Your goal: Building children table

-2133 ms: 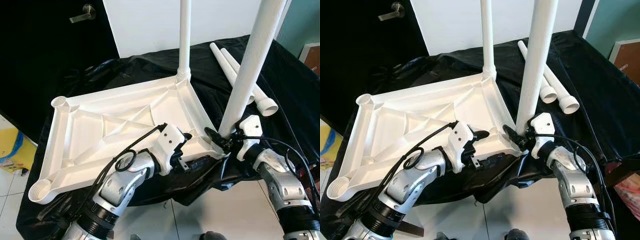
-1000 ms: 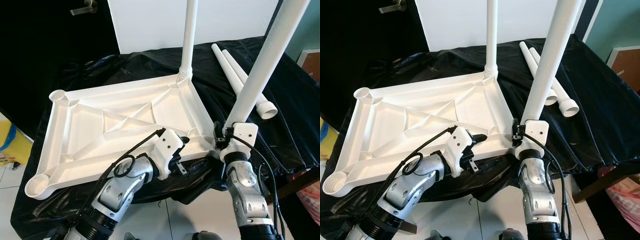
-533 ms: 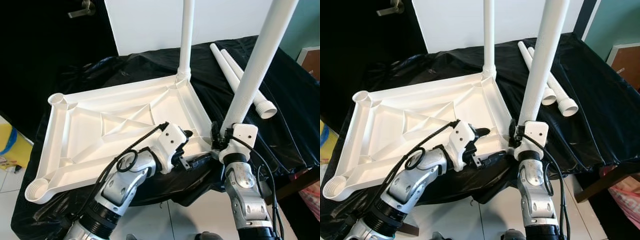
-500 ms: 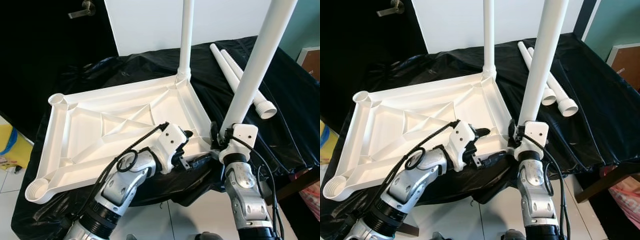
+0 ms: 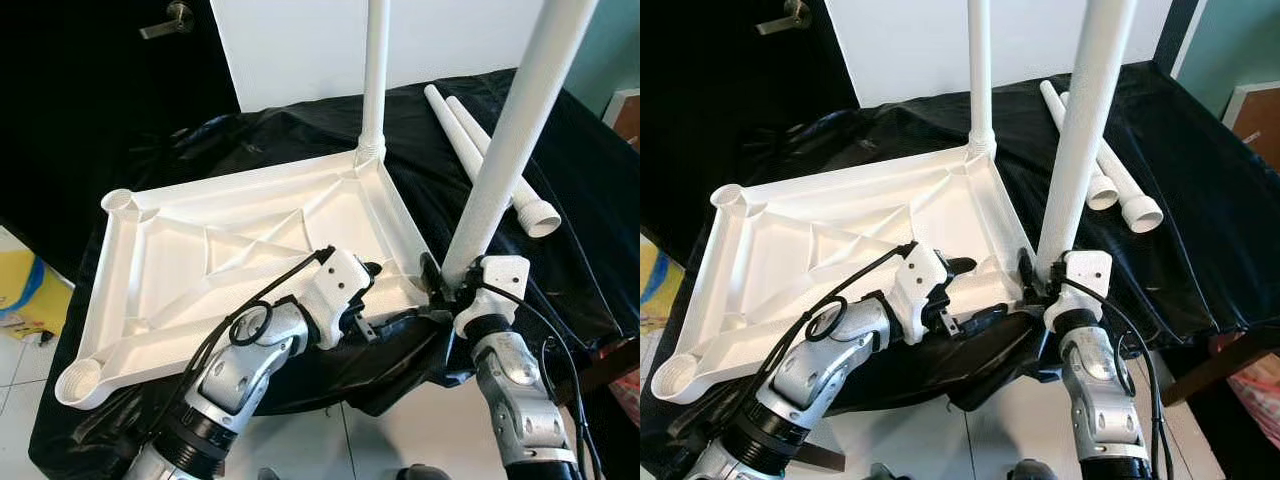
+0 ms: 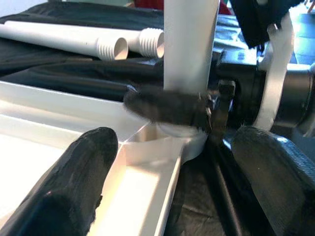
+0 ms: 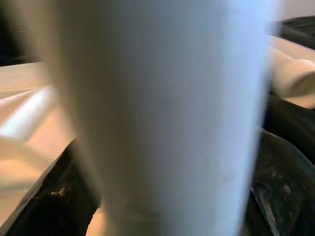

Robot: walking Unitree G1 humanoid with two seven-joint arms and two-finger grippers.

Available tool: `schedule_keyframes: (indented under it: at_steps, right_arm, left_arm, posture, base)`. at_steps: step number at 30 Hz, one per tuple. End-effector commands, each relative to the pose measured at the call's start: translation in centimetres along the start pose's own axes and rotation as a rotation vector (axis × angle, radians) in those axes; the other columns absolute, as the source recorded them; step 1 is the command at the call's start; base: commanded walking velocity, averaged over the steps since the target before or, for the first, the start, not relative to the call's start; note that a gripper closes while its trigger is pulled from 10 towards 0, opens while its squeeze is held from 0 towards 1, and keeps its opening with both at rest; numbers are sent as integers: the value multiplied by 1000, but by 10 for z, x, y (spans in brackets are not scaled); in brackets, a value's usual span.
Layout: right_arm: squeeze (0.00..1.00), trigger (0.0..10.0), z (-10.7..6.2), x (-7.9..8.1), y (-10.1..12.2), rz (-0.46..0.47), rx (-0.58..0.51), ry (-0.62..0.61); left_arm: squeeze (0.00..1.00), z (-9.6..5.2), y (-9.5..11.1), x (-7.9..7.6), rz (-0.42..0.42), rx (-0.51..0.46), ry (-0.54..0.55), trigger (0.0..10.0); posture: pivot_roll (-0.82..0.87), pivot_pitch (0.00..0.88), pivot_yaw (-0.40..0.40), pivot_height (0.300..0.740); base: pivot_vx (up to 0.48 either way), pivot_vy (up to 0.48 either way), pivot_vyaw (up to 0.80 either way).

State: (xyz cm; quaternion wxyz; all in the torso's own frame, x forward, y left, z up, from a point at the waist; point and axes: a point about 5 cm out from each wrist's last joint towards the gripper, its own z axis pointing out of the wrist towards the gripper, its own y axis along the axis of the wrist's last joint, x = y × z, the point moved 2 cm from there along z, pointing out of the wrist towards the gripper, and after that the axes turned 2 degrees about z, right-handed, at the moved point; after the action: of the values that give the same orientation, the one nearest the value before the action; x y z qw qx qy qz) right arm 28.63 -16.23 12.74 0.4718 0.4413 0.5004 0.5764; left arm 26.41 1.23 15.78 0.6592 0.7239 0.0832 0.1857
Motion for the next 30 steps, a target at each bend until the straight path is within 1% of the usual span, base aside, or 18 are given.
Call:
schedule_keyframes:
  at_steps: [1, 3, 4, 6, 8, 9, 10, 13, 14, 16, 20, 21, 24, 25, 30]
  right_arm:
    - [0, 10000, -1, 5, -5, 20, 12, 61]
    - [0, 10000, -1, 7, -1, 4, -6, 145]
    - [0, 10000, -1, 7, -1, 4, -6, 145]
    - [0, 10000, 0, 8, 0, -12, -7, 213]
    - [0, 10000, 0, 8, -1, -13, -2, 230]
    - [0, 10000, 1, 7, -3, -35, 15, 270]
    - [0, 10000, 1, 7, -3, -35, 15, 270]
    - [0, 10000, 5, 3, -6, -89, 50, 371]
    - [0, 10000, 5, 3, -6, -89, 50, 371]
    - [0, 10000, 9, 0, -5, -109, 65, 422]
    - [0, 10000, 18, -4, 1, -149, 53, 460]
    - [0, 9020, 21, -6, 3, -161, 48, 466]
    - [0, 9020, 25, -7, 5, -172, 42, 472]
    - [0, 0, 26, -8, 4, -181, 44, 476]
    - [0, 0, 26, -10, 0, -202, 61, 491]
  left_arm:
    - [0, -3, -1, 3, 0, -4, -16, 10000]
    - [0, -4, 1, 6, 2, -13, -18, 10000]
    - [0, -4, 1, 6, 2, -13, -18, 10000]
    - [0, -6, 1, 9, 1, -8, -27, 10000]
    - [0, -7, 0, 9, 1, -3, -31, 10000]
    - [0, -8, -1, 10, -12, 4, -41, 10000]
    - [0, -8, -1, 10, -12, 4, -41, 10000]
    - [0, -13, -4, 12, -34, 25, -71, 10000]
    - [0, -13, -4, 12, -34, 25, -71, 10000]
    - [0, -15, -6, 12, -42, 36, -85, 10000]
    - [0, -17, -7, 12, -52, 51, -117, 10000]
    - [0, -18, -8, 12, -53, 53, -121, 10000]
    - [0, -18, -8, 13, -54, 56, -123, 10000]
    - [0, -17, -8, 14, -52, 53, -119, 10000]
    - [0, -14, -6, 14, -49, 44, -110, 10000]
  posture:
    - [-163, 8, 92, 740]
    - [-163, 0, 100, 740]
    - [-163, 0, 100, 740]
    - [-164, 0, 107, 740]
    - [-165, 0, 112, 740]
    - [-167, 0, 117, 740]
    - [-167, 0, 117, 740]
    - [-170, 0, 145, 740]
    - [-170, 0, 145, 740]
    - [-170, 0, 151, 740]
    - [-167, 0, 161, 740]
    - [-169, 0, 160, 740]
    - [-169, 0, 159, 740]
    - [-172, 0, 151, 740]
    - [-177, 0, 138, 740]
  base:
    - [0, 0, 0]
    - [0, 0, 0]
    - [0, 0, 0]
    - [0, 0, 0]
    - [0, 0, 0]
    - [0, 0, 0]
    - [0, 0, 0]
    - [0, 0, 0]
    - [0, 0, 0]
    - [0, 0, 0]
    - [0, 0, 0]
    - [0, 0, 0]
    - [0, 0, 0]
    - [0, 0, 0]
    - [0, 0, 0]
